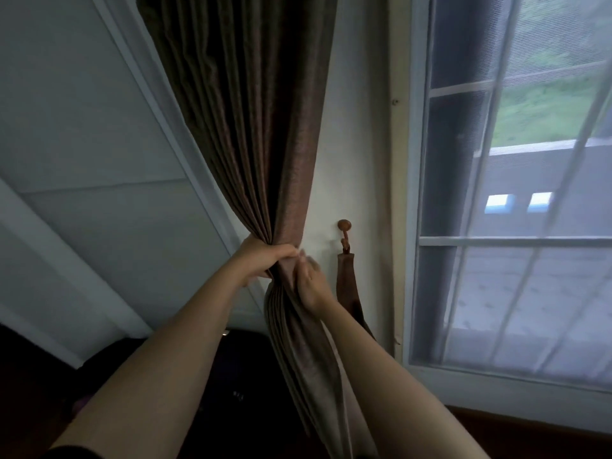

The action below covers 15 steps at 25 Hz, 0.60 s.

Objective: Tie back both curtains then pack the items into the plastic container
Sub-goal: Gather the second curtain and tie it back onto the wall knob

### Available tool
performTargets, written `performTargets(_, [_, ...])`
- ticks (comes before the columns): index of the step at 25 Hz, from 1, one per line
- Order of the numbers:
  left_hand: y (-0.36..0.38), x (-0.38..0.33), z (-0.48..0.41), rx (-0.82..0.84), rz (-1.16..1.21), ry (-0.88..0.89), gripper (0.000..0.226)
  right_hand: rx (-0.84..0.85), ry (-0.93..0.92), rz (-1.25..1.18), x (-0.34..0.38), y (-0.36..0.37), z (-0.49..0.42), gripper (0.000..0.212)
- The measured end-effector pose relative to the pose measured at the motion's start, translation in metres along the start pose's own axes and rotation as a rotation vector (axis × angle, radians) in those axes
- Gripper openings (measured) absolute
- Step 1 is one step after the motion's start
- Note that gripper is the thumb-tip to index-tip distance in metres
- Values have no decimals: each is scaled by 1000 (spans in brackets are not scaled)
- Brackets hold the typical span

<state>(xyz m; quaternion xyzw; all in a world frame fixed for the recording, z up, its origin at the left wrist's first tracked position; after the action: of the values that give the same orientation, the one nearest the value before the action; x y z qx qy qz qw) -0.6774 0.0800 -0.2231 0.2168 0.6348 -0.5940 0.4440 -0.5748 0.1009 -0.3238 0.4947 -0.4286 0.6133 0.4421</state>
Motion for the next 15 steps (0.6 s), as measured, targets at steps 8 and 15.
performTargets(8, [-14, 4, -26, 6, -12, 55, 59, -363, 202, 69, -59, -64, -81, 57])
performTargets(15, [4, -2, -32, 52, -59, 90, 66, -43, 2, 148, -93, -100, -50, 24])
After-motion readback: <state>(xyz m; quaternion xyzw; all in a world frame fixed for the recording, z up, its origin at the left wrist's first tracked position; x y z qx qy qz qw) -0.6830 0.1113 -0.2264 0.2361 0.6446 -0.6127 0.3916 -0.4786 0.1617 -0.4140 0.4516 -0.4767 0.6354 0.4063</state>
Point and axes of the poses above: each hand's wrist, its own z-axis away from the middle knuckle, its own y-axis out of the palm, x = y × z, the point moved 3 cm from there along -z, towards the middle knuckle, and after that the axes turned 4 degrees about y, right-handed, at the moved point
